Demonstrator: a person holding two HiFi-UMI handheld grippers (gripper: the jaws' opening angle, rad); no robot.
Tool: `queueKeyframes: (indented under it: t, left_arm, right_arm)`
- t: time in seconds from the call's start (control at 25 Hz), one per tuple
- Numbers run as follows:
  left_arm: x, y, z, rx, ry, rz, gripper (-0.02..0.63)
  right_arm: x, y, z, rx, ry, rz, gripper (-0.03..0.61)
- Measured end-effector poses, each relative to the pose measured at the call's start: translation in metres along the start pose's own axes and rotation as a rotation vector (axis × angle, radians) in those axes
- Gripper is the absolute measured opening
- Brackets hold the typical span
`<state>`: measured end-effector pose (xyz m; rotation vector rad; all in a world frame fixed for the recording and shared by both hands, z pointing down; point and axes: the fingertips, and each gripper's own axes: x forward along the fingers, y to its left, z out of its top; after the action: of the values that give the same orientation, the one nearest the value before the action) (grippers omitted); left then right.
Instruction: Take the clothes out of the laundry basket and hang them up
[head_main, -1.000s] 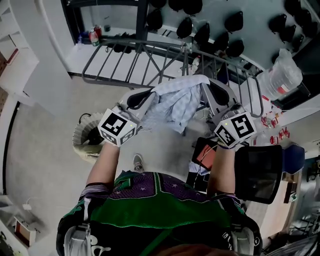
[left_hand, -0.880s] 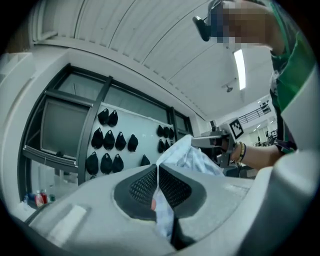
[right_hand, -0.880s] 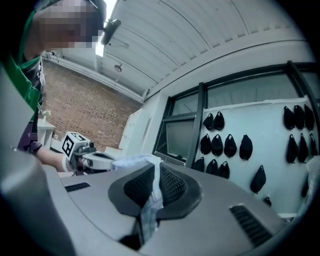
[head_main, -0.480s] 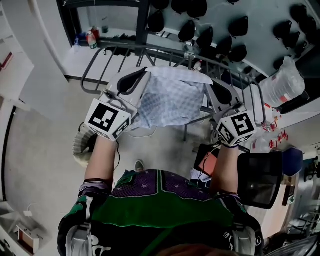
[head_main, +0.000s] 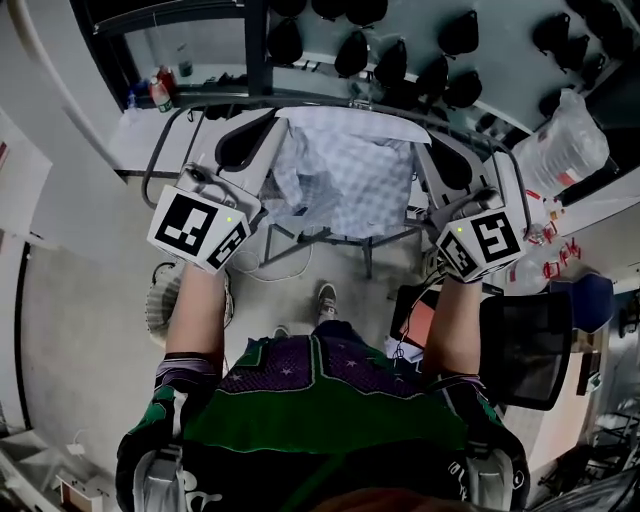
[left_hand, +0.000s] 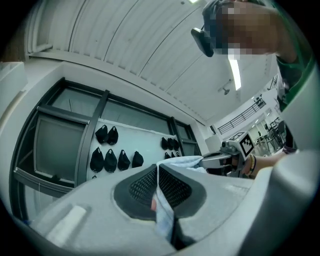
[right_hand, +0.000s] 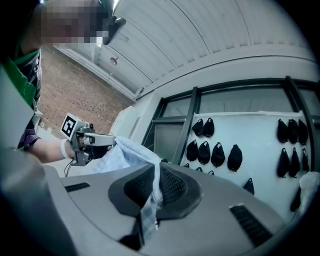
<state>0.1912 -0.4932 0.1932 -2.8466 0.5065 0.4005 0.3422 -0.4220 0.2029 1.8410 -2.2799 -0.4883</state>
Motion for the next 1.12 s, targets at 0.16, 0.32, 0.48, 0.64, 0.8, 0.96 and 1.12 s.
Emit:
queueKeyframes:
  t: [0.16, 0.32, 0.48, 0.64, 0.8, 0.96, 1.12]
  left_arm:
    - [0.037, 0.001, -0.014, 0.026, 0.021, -0.010, 0.023]
    - [0.077, 0.017, -0.031, 0.042, 0.052, 0.011, 0.023]
    - [0.121, 0.030, -0.047, 0.052, 0.075, 0.019, 0.023]
    - [0.154, 0.035, -0.086, 0.043, 0.140, 0.013, 0.023]
    - [0.175, 0.039, -0.149, 0.006, 0.250, 0.015, 0.023]
    - [0.181, 0.042, -0.215, -0.068, 0.359, 0.033, 0.023]
    - [0.180, 0.051, -0.271, -0.109, 0.454, 0.070, 0.023]
  right_arm:
    - [0.008, -0.039, -0.007, 0.013, -0.035, -0.008, 0.014]
    - [0.029, -0.073, -0.021, 0.034, -0.052, 0.014, 0.014]
    - [0.045, -0.112, -0.035, 0.031, -0.060, 0.020, 0.014]
    - [0.061, -0.143, -0.071, 0.059, -0.019, 0.018, 0.014]
    - [0.079, -0.163, -0.130, 0.091, 0.082, 0.039, 0.014]
    - [0.097, -0.166, -0.197, 0.146, 0.203, 0.084, 0.014]
    - [0.114, -0.160, -0.252, 0.213, 0.286, 0.137, 0.015]
